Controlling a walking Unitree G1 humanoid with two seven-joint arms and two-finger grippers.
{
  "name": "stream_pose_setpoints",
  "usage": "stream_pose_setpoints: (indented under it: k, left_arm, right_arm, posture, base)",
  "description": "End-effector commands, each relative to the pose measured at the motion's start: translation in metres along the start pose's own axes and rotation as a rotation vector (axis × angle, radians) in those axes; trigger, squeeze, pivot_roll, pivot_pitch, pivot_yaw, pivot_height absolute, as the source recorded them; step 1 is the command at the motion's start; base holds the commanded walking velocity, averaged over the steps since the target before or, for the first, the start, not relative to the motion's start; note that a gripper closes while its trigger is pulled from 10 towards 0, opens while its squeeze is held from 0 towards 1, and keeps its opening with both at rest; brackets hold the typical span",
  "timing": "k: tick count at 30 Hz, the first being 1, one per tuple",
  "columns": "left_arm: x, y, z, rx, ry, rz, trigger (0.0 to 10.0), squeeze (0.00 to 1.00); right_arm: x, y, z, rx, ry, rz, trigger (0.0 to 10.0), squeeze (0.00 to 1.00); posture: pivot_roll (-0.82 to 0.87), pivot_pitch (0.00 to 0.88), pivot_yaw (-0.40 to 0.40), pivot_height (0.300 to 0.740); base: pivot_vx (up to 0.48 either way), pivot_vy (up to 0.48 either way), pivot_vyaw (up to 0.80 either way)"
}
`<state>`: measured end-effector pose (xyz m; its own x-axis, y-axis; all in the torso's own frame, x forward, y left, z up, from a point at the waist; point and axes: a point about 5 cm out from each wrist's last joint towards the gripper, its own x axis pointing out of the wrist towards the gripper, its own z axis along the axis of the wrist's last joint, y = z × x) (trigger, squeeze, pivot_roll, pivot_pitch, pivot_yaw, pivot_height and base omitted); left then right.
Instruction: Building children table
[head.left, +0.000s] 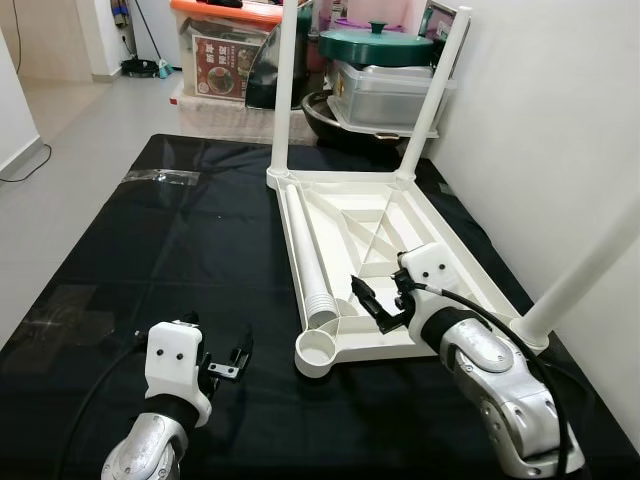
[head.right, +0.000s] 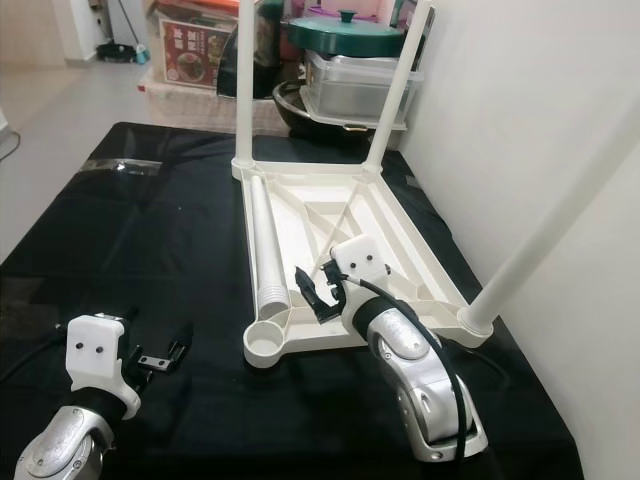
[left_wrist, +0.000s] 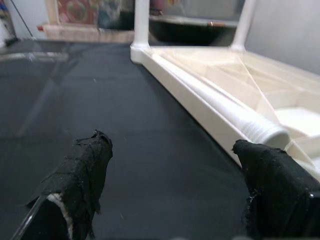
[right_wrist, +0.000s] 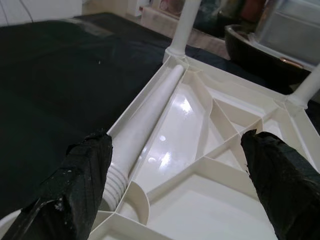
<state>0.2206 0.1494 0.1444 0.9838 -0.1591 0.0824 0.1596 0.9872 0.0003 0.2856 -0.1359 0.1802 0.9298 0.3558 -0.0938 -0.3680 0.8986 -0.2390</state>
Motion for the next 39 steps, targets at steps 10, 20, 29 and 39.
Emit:
stream_pose_setpoints:
  k: [10, 20, 29, 39]
  left_arm:
    - [-0.010, 0.006, -0.004, 0.045, 0.036, 0.029, 10.0, 0.00]
    - [-0.010, 0.002, -0.010, 0.064, 0.065, 0.018, 10.0, 0.00]
    - [-0.013, 0.005, -0.011, 0.078, 0.076, 0.036, 10.0, 0.00]
    - [-0.004, 0.000, -0.011, 0.082, 0.063, 0.016, 10.0, 0.00]
  right_arm:
    - [0.008, 0.005, -0.009, -0.151, -0.019, 0.039, 10.0, 0.00]
    - [0.014, -0.002, -0.015, -0.226, -0.001, 0.142, 10.0, 0.00]
    - [0.021, -0.024, -0.028, -0.414, 0.063, 0.244, 10.0, 0.00]
    - [0.024, -0.055, -0.043, -0.504, 0.181, 0.260, 10.0, 0.00]
  posture:
    - [0.10, 0.000, -0.132, 0.740]
    - [0.11, 0.000, -0.133, 0.740]
    - [0.11, 0.000, -0.141, 0.740]
    - [0.10, 0.000, -0.142, 0.740]
  base:
    - [0.000, 0.000, 0.80]
    - [0.000, 0.000, 0.40]
    - [0.000, 0.000, 0.00]
    - [0.000, 0.000, 0.00]
